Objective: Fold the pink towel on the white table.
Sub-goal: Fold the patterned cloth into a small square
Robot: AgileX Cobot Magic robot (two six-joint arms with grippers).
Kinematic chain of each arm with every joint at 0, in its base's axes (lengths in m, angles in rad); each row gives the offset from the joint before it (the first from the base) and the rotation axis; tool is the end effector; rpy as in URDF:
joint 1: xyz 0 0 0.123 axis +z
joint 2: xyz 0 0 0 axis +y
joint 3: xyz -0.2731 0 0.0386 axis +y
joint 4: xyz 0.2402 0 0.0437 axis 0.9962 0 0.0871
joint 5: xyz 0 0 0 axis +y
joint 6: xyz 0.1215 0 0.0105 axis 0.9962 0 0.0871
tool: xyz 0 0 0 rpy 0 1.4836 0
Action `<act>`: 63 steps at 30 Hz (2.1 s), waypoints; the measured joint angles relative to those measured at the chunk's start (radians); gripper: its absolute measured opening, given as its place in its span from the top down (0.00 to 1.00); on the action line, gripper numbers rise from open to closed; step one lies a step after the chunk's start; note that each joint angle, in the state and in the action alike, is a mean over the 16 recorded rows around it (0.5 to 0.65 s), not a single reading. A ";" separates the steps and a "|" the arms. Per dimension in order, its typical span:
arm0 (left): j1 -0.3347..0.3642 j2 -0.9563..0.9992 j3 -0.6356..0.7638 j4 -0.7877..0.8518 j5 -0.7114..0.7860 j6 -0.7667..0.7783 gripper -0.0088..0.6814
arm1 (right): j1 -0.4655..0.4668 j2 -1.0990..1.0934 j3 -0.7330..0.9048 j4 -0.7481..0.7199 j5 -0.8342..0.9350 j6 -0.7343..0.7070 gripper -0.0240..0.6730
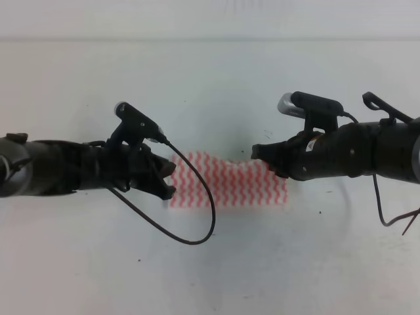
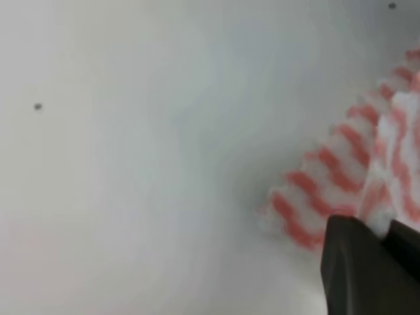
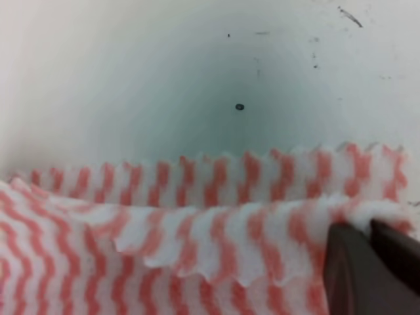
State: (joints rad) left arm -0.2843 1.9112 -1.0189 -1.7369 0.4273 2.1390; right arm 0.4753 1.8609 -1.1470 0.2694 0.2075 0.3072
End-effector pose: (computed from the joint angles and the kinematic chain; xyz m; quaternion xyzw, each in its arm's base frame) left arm 0.3654 -0.1588 0.1338 0.3742 0.8150 -0.1702 0.4083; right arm 0.3594 0.1925 0.1597 0.0346 0.9307 0.2037 0.3019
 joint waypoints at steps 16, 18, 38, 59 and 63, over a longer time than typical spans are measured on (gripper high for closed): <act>0.000 0.019 0.000 0.004 -0.010 -0.016 0.98 | 0.001 0.003 0.000 -0.004 0.007 0.000 0.99; 0.000 0.019 0.000 0.004 -0.016 -0.015 0.95 | 0.001 0.003 0.000 -0.004 0.007 0.000 0.99; 0.000 -0.109 -0.009 -0.015 -0.002 -0.054 0.41 | 0.001 0.004 0.000 -0.005 0.014 -0.017 0.99; 0.000 0.021 -0.012 -0.015 0.168 -0.059 0.91 | 0.002 0.009 0.000 -0.005 0.017 -0.020 0.99; 0.000 0.044 -0.012 -0.015 0.171 -0.009 0.91 | 0.002 0.010 0.000 -0.005 0.018 -0.020 0.99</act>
State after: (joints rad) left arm -0.2843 1.9551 -1.0304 -1.7519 0.5979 2.1295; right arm 0.4773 1.8705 -1.1469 0.2640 0.2259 0.2876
